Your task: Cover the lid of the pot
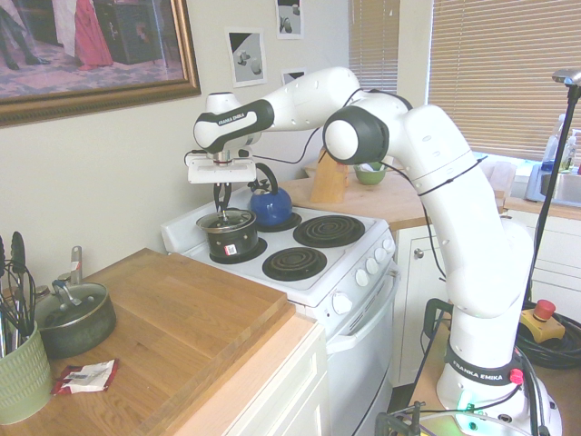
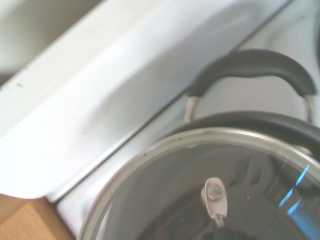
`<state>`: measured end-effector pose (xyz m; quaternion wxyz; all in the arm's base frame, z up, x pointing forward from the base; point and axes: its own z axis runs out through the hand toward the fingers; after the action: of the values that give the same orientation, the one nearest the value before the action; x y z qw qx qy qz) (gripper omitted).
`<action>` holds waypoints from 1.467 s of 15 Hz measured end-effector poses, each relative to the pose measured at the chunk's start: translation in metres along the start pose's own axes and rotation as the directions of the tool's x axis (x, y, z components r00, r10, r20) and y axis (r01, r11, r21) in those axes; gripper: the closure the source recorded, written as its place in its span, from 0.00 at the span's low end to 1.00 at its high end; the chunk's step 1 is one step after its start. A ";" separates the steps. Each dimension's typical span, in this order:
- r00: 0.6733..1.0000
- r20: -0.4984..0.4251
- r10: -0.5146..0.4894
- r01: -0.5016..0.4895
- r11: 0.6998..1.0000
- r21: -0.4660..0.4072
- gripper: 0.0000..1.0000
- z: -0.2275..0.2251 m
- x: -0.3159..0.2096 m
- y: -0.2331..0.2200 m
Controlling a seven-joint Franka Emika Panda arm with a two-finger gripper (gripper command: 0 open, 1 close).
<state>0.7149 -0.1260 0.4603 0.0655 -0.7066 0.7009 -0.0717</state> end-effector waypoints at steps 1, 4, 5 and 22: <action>1.000 -0.007 0.000 0.000 1.000 0.004 1.00 -0.001 0.001 0.003; 0.999 -0.037 -0.011 0.012 1.000 0.011 1.00 -0.001 0.000 0.003; 0.999 -0.044 -0.014 0.015 1.000 0.018 1.00 0.001 -0.002 0.001; 0.996 -0.085 -0.014 0.020 0.998 0.060 1.00 0.002 -0.005 -0.001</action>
<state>0.7166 -0.1207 0.4585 0.0564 -0.7066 0.6945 -0.1233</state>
